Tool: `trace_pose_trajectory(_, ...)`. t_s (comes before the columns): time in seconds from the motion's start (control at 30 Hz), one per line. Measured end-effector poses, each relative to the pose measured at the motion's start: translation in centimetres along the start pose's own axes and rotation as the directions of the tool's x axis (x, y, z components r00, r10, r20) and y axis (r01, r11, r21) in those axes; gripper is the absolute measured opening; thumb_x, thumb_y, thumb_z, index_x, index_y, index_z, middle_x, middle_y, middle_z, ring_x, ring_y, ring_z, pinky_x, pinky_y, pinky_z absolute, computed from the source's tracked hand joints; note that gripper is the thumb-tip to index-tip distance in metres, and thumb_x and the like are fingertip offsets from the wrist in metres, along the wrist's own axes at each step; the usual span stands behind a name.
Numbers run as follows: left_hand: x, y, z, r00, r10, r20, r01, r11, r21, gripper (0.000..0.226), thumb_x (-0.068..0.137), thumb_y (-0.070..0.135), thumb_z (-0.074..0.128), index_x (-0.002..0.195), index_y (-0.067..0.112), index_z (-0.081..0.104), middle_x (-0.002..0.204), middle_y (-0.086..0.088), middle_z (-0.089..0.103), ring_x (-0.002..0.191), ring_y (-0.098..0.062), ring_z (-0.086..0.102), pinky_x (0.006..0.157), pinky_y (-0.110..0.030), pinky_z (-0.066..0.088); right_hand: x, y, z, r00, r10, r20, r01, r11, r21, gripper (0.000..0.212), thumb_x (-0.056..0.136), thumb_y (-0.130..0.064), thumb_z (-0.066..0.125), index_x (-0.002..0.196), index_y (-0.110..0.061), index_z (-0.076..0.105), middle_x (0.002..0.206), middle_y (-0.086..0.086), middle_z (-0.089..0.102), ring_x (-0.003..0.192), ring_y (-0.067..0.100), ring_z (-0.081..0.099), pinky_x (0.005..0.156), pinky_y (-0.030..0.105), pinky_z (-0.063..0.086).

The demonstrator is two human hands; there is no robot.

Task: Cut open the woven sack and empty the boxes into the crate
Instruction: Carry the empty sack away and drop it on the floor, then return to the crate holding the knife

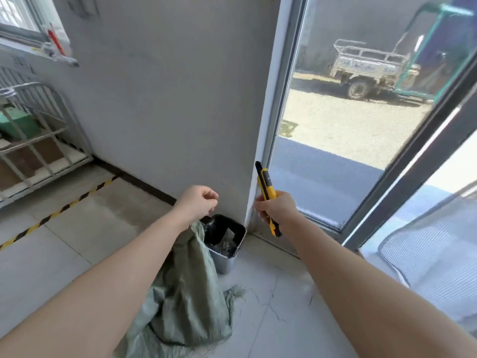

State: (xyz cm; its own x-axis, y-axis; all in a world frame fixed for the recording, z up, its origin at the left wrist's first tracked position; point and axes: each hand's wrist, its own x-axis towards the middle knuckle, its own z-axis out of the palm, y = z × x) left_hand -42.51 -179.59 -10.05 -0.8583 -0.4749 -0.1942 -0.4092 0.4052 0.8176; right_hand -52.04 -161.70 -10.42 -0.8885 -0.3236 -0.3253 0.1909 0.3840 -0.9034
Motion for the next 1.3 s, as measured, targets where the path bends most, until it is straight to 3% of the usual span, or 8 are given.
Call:
trace_pose_trajectory(0.13, -1.1, 3.3, 2.9, 0.989, 0.132, 0.067, -0.139, 0.984, 0.114, 0.008, 0.088, 0.01, 0.059, 0.09, 0.017, 0.065, 0.094, -0.006, 0.069, 0.079, -0.02, 0.059, 0.084, -0.033, 0.05, -2.4, 1.0, -3.7, 0.991, -0.033, -0.128, 0.025, 0.998, -0.061, 0.01, 0.073, -0.002, 0.067, 0.073, -0.011, 0.062, 0.068, 0.016, 0.061, 0.055, 0.026, 0.054, 0.057, 0.033, 0.047)
trace_pose_trajectory(0.23, -2.2, 5.8, 5.3, 0.972, 0.201, 0.118, -0.222, 0.953, 0.204, 0.022, 0.09, 0.01, 0.058, 0.11, 0.007, 0.066, 0.11, -0.007, 0.069, 0.102, -0.024, 0.063, 0.091, -0.029, 0.046, -4.5, 2.0, -6.9, 0.978, -0.023, -0.207, 0.009, 0.997, -0.071, 0.01, 0.074, -0.004, 0.07, 0.075, -0.011, 0.062, 0.065, 0.012, 0.061, 0.057, 0.025, 0.056, 0.059, 0.034, 0.049)
trace_pose_trajectory(0.53, -7.0, 12.4, 13.8, 0.84, 0.417, 0.348, -0.528, 0.776, 0.344, 0.026, 0.089, 0.016, 0.057, 0.113, 0.01, 0.065, 0.115, -0.005, 0.068, 0.107, -0.023, 0.062, 0.09, -0.029, 0.045, -13.1, 6.4, -17.2, 0.886, 0.009, -0.465, -0.06, 0.994, -0.095, 0.016, 0.072, -0.008, 0.073, 0.067, -0.018, 0.061, 0.062, 0.005, 0.062, 0.056, 0.022, 0.058, 0.061, 0.034, 0.051)
trace_pose_trajectory(0.67, -11.2, 15.1, 18.0, 0.75, 0.482, 0.452, -0.642, 0.696, 0.323, 0.029, 0.089, 0.013, 0.056, 0.117, 0.008, 0.064, 0.116, -0.009, 0.068, 0.108, -0.024, 0.062, 0.091, -0.03, 0.046, -19.2, 9.0, -21.5, 0.806, 0.035, -0.591, -0.115, 0.988, -0.098, 0.015, 0.072, -0.01, 0.071, 0.066, -0.02, 0.062, 0.072, 0.007, 0.067, 0.069, 0.026, 0.064, 0.073, 0.04, 0.057)
trace_pose_trajectory(0.8, -16.6, 17.1, 21.9, 0.661, 0.528, 0.534, -0.722, 0.641, 0.26, 0.03, 0.089, 0.014, 0.058, 0.118, 0.009, 0.065, 0.115, -0.009, 0.069, 0.107, -0.024, 0.063, 0.091, -0.03, 0.048, -26.3, 11.5, -24.7, 0.745, 0.1, -0.659, -0.15, 0.989, -0.019, 0.011, 0.074, -0.005, 0.068, 0.07, -0.015, 0.062, 0.068, 0.008, 0.063, 0.059, 0.021, 0.058, 0.055, 0.028, 0.049)
trace_pose_trajectory(1.0, -24.7, 19.1, 26.8, 0.53, 0.585, 0.614, -0.806, 0.571, 0.152, 0.03, 0.089, 0.017, 0.062, 0.118, 0.011, 0.065, 0.115, -0.007, 0.069, 0.104, -0.022, 0.064, 0.088, -0.028, 0.048, -36.3, 15.0, -28.0, 0.633, 0.172, -0.755, -0.203, 0.978, 0.053, 0.013, 0.075, -0.003, 0.067, 0.07, -0.013, 0.062, 0.068, 0.011, 0.062, 0.059, 0.021, 0.055, 0.052, 0.028, 0.045)
trace_pose_trajectory(1.17, -30.9, 20.3, 30.5, 0.428, 0.595, 0.681, -0.85, 0.521, 0.079, 0.028, 0.089, 0.018, 0.062, 0.116, 0.013, 0.066, 0.118, -0.005, 0.068, 0.105, -0.022, 0.063, 0.092, -0.03, 0.049, -43.5, 18.5, -30.3, 0.502, 0.212, -0.839, -0.247, 0.964, 0.096, 0.002, 0.076, -0.007, 0.069, 0.077, -0.007, 0.068, 0.067, 0.01, 0.064, 0.058, 0.021, 0.057, 0.057, 0.032, 0.05)
trace_pose_trajectory(1.3, -35.2, 21.8, 33.4, 0.327, 0.618, 0.715, -0.894, 0.448, 0.021, 0.027, 0.09, 0.017, 0.061, 0.116, 0.012, 0.066, 0.12, -0.006, 0.066, 0.109, -0.023, 0.061, 0.098, -0.034, 0.049, -47.9, 20.9, -32.2, 0.382, 0.244, -0.891, -0.267, 0.953, 0.147, 0.008, 0.072, -0.01, 0.071, 0.07, -0.016, 0.068, 0.07, 0.005, 0.067, 0.07, 0.024, 0.064, 0.074, 0.042, 0.058)
